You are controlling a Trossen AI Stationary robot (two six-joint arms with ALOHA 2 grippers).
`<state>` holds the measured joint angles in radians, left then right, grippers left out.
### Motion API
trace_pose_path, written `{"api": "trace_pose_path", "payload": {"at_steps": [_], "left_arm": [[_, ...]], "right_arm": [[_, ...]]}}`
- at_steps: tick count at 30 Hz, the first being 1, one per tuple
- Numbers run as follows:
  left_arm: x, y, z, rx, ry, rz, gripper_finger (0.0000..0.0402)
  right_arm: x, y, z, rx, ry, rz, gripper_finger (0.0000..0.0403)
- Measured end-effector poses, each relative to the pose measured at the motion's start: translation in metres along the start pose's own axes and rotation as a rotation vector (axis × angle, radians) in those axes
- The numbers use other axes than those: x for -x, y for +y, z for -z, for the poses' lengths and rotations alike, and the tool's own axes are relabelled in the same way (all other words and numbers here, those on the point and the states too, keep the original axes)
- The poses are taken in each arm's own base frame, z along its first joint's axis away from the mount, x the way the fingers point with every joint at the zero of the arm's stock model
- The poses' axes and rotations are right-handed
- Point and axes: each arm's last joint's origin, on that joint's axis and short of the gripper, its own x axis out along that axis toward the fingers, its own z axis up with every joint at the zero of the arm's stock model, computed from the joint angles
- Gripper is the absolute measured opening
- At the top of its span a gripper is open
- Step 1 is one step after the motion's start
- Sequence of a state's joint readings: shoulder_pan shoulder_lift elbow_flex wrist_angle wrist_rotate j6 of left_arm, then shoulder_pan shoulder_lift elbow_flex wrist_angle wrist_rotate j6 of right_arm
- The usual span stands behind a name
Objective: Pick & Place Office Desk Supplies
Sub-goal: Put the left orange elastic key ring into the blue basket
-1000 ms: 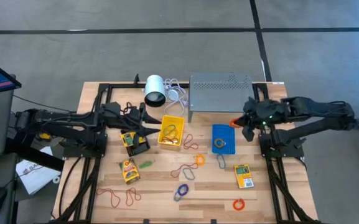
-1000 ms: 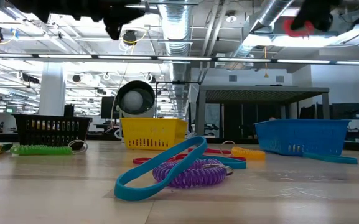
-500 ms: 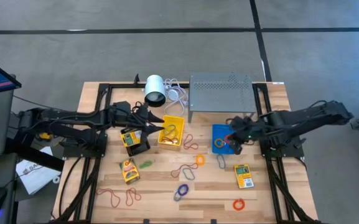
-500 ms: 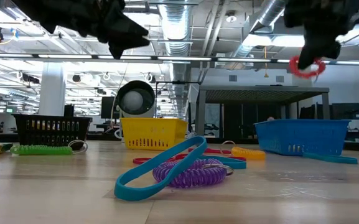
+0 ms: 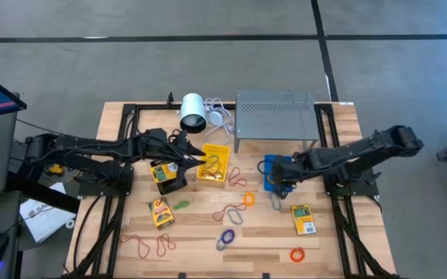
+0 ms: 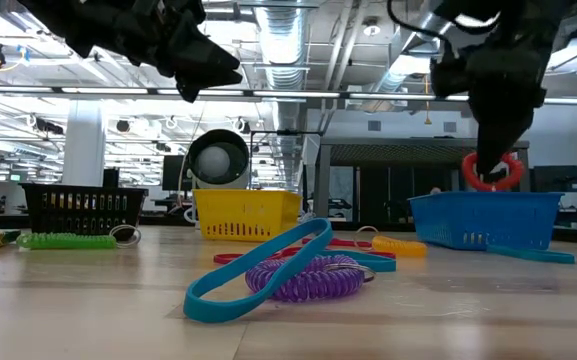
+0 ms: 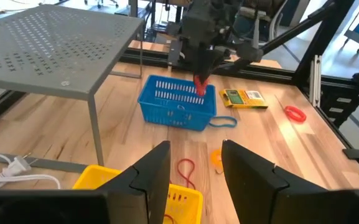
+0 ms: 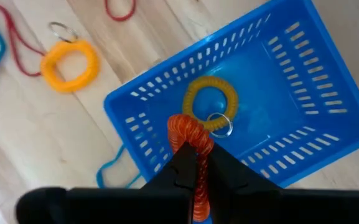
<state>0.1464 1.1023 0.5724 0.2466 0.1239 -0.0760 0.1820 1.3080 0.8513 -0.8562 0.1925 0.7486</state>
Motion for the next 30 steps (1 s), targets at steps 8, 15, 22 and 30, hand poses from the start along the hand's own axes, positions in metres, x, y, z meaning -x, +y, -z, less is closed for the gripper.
{"api": "trace_pose_path", "payload": {"at_steps": [8,15,22,30], "left_arm": [[0.000,0.000,0.000,-0.019,0.000,-0.002,0.0140],[0.000,0.000,0.000,-0.019,0.000,-0.002,0.0140],[0.000,0.000,0.000,-0.019,-0.001,-0.002,0.0140],[0.000,0.000,0.000,-0.019,-0.001,-0.002,0.0140]], "right_arm": [[-0.007,-0.005,-0.006,0.000,0.009,0.021,0.0009],[-0.008,-0.009,-0.008,-0.002,0.013,0.029,0.0019],[-0.008,-0.009,-0.008,-0.003,0.026,0.028,0.0109],[-0.008,-0.012,-0.008,-0.022,0.043,0.027,0.0221]]}}
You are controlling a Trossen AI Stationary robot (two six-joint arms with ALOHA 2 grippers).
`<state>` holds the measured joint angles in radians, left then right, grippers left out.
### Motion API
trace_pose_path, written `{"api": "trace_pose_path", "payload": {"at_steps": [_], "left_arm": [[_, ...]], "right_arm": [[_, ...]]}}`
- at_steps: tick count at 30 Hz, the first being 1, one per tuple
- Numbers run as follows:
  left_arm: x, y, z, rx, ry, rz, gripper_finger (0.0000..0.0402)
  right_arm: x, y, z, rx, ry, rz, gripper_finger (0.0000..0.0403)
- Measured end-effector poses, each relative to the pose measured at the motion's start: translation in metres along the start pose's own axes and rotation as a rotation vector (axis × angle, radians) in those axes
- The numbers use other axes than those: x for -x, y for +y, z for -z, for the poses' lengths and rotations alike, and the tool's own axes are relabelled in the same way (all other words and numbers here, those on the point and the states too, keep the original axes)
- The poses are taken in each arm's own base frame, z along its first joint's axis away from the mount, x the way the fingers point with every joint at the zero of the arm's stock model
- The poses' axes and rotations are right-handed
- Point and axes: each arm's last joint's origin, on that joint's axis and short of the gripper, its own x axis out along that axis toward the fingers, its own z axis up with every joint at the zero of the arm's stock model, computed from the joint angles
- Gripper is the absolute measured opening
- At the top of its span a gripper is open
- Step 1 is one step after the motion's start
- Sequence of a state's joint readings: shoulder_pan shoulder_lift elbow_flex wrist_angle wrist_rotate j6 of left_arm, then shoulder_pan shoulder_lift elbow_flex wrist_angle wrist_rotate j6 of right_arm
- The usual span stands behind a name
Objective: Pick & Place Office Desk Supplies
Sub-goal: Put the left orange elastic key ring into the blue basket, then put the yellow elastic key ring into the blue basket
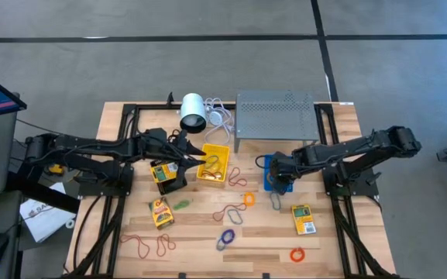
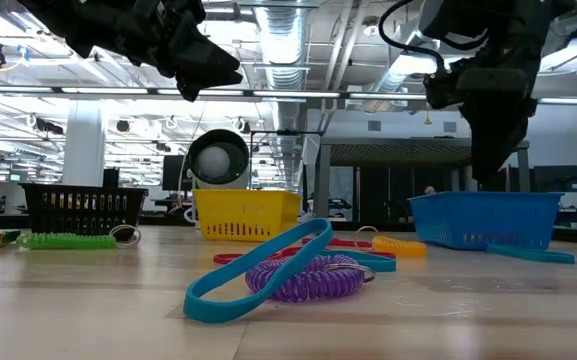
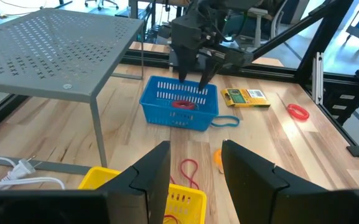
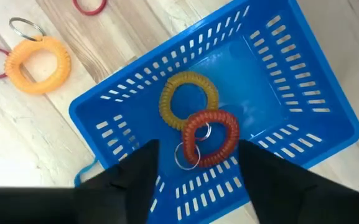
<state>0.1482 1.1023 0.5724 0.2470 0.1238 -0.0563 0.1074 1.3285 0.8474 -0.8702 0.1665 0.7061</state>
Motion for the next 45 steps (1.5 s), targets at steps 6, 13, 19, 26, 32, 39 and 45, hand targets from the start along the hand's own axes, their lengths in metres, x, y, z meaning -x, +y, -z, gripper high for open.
{"api": "trace_pose_path", "payload": {"at_steps": [6,13,19,26,32,39,45], "left_arm": [[0.000,0.000,0.000,0.000,0.000,0.000,0.0140],[0.000,0.000,0.000,-0.030,0.000,0.000,0.0140],[0.000,0.003,-0.003,-0.040,-0.027,-0.010,0.0140],[0.000,0.002,-0.006,-0.050,-0.060,-0.009,0.0140],[0.001,0.002,-0.006,-0.051,-0.065,-0.009,0.0140],[0.000,0.002,-0.006,-0.050,-0.062,-0.009,0.0140],[0.000,0.002,-0.006,-0.050,-0.060,-0.009,0.0140]], "right_arm": [[0.018,0.014,-0.008,0.037,-0.074,-0.054,0.0233],[0.064,0.046,-0.019,0.152,-0.202,-0.214,0.0202],[0.080,0.056,-0.018,0.182,-0.232,-0.261,0.0165],[0.089,0.061,-0.018,0.235,-0.247,-0.287,0.0111],[0.092,0.065,-0.025,0.318,-0.258,-0.307,0.0092],[0.050,0.085,-0.032,0.403,-0.132,-0.235,0.0120],[0.025,0.103,-0.043,0.462,-0.093,-0.201,0.0175]]}}
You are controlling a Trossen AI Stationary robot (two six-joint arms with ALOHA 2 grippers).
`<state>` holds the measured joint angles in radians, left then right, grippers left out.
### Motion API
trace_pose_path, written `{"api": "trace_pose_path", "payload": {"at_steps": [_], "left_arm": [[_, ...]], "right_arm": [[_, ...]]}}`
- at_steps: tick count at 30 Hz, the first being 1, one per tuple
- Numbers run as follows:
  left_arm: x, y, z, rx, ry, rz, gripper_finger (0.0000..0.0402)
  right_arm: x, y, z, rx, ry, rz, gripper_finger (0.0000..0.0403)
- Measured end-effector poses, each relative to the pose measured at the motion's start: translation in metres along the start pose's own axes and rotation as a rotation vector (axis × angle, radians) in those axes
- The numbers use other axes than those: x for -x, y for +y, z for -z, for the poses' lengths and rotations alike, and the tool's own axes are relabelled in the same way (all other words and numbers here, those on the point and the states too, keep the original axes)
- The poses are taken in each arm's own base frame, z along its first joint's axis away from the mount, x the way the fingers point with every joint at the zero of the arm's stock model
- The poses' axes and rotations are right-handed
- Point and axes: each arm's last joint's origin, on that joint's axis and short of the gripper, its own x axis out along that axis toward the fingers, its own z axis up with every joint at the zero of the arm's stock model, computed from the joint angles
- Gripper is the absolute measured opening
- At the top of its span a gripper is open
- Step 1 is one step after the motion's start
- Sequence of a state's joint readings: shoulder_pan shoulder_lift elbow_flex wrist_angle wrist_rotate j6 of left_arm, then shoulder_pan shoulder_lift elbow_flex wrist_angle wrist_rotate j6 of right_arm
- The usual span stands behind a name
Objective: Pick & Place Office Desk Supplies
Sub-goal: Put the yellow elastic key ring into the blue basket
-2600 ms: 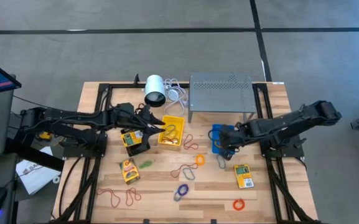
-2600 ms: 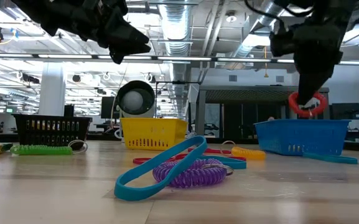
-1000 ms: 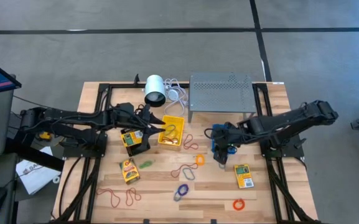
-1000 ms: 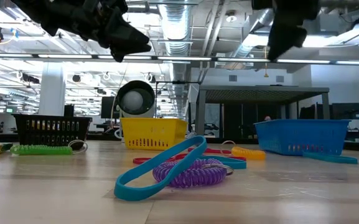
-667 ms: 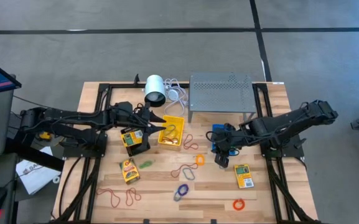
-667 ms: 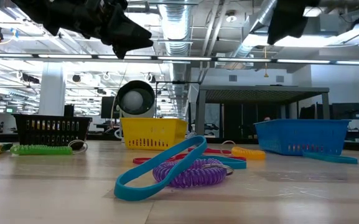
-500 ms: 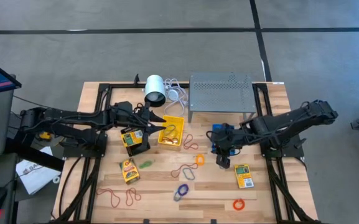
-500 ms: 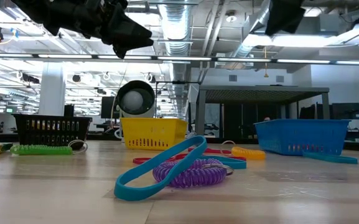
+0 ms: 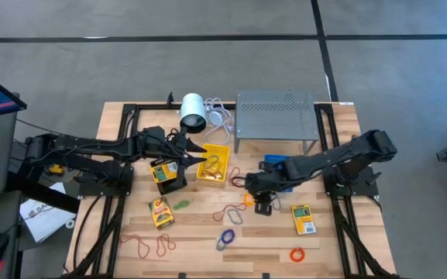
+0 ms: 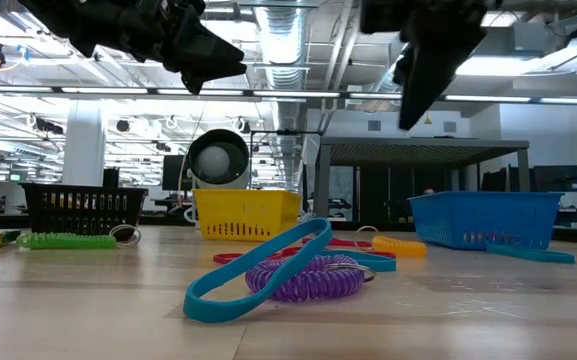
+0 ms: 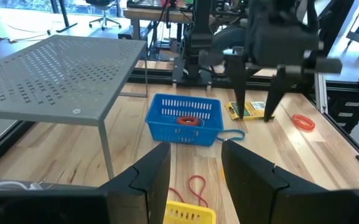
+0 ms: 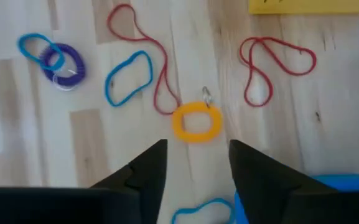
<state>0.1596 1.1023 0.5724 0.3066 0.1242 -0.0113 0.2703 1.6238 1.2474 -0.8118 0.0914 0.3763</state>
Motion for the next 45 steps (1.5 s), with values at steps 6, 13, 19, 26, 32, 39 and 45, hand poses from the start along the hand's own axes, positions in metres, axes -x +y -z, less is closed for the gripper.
{"api": "trace_pose_path", "payload": {"at_steps": [6,13,19,26,32,39,45], "left_arm": [[0.000,0.000,0.001,0.001,0.011,0.000,0.0140],[0.000,0.000,0.002,0.003,0.021,0.000,0.0140],[0.000,0.000,0.002,0.003,0.021,0.000,0.0140],[0.000,0.000,0.003,0.004,0.029,0.000,0.0140],[0.000,0.000,0.003,0.004,0.035,0.000,0.0140],[0.000,0.000,0.003,0.005,0.036,0.000,0.0140],[0.000,0.000,0.004,0.005,0.038,0.000,0.0140]], "right_arm": [[-0.029,0.004,-0.005,0.046,0.068,0.008,0.0202],[-0.052,0.006,-0.003,0.072,0.131,0.027,0.0195],[-0.064,0.008,-0.003,0.087,0.150,0.008,0.0184],[-0.082,0.009,0.000,0.124,0.206,0.010,0.0180],[-0.085,0.011,-0.003,0.122,0.174,-0.011,0.0179],[-0.092,0.012,-0.003,0.125,0.171,-0.016,0.0173],[-0.108,0.013,-0.001,0.124,0.201,-0.039,0.0171]]}}
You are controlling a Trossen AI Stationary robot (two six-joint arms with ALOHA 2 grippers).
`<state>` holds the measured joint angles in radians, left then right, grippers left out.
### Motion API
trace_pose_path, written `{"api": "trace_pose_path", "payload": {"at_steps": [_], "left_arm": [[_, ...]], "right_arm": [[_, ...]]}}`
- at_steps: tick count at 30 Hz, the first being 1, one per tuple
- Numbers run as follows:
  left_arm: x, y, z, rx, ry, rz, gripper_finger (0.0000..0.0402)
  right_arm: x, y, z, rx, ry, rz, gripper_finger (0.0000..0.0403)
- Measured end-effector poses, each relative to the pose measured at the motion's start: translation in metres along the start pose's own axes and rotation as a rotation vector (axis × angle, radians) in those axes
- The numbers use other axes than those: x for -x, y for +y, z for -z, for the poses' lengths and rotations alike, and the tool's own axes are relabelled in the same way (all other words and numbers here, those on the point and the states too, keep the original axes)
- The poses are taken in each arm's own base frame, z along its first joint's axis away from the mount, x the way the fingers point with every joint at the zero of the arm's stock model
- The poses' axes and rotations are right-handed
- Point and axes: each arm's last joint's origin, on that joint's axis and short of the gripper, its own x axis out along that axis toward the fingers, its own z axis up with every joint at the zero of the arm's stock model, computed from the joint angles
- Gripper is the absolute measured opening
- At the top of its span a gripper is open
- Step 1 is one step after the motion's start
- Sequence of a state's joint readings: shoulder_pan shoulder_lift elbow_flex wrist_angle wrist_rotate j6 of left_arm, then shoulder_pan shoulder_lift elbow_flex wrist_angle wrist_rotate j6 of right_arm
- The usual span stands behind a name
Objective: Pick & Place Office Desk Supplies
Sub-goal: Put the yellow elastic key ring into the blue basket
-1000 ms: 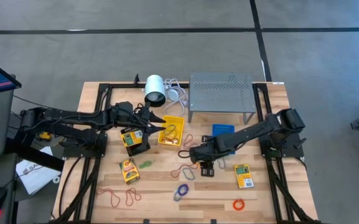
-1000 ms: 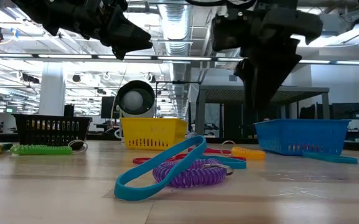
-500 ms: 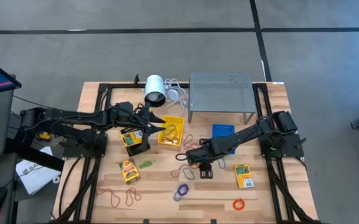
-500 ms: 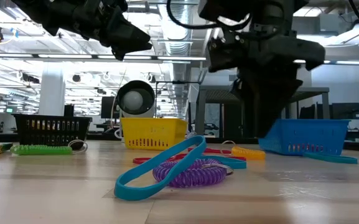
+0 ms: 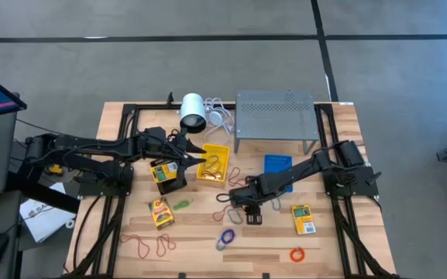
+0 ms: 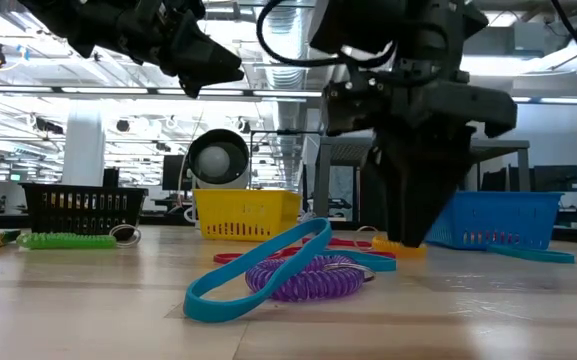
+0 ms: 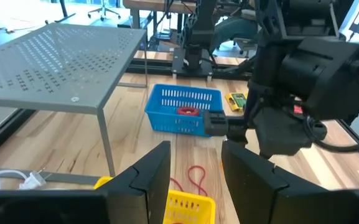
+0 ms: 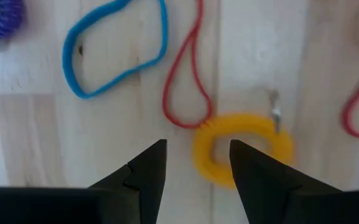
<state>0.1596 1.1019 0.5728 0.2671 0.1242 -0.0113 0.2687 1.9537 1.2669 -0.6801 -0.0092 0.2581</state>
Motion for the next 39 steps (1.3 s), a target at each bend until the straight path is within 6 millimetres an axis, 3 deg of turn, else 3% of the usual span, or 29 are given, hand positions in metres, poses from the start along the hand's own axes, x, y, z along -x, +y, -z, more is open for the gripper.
{"api": "trace_pose_path", "payload": {"at_steps": [11,15,19,24,30,39], "left_arm": [[0.000,0.000,0.000,0.000,0.001,0.000,0.0140],[0.000,0.000,0.000,0.000,0.001,0.000,0.0140],[0.000,0.000,0.000,0.000,0.001,0.000,0.0140],[0.000,0.000,0.000,0.000,0.001,0.000,0.0140],[0.000,0.000,0.000,0.000,0.001,0.000,0.0140],[0.000,0.000,0.000,0.001,0.002,0.000,0.0140]], "right_arm": [[-0.011,0.002,0.001,0.012,0.029,-0.001,0.0157],[-0.012,0.001,0.002,0.009,0.038,0.007,0.0108],[-0.012,-0.003,0.002,-0.001,0.048,0.015,0.0028],[-0.011,-0.005,0.003,-0.024,0.062,0.022,0.0013],[0.000,-0.006,0.010,-0.038,0.090,0.056,0.0003],[0.048,-0.007,0.009,-0.073,-0.049,0.051,0.0001]]}}
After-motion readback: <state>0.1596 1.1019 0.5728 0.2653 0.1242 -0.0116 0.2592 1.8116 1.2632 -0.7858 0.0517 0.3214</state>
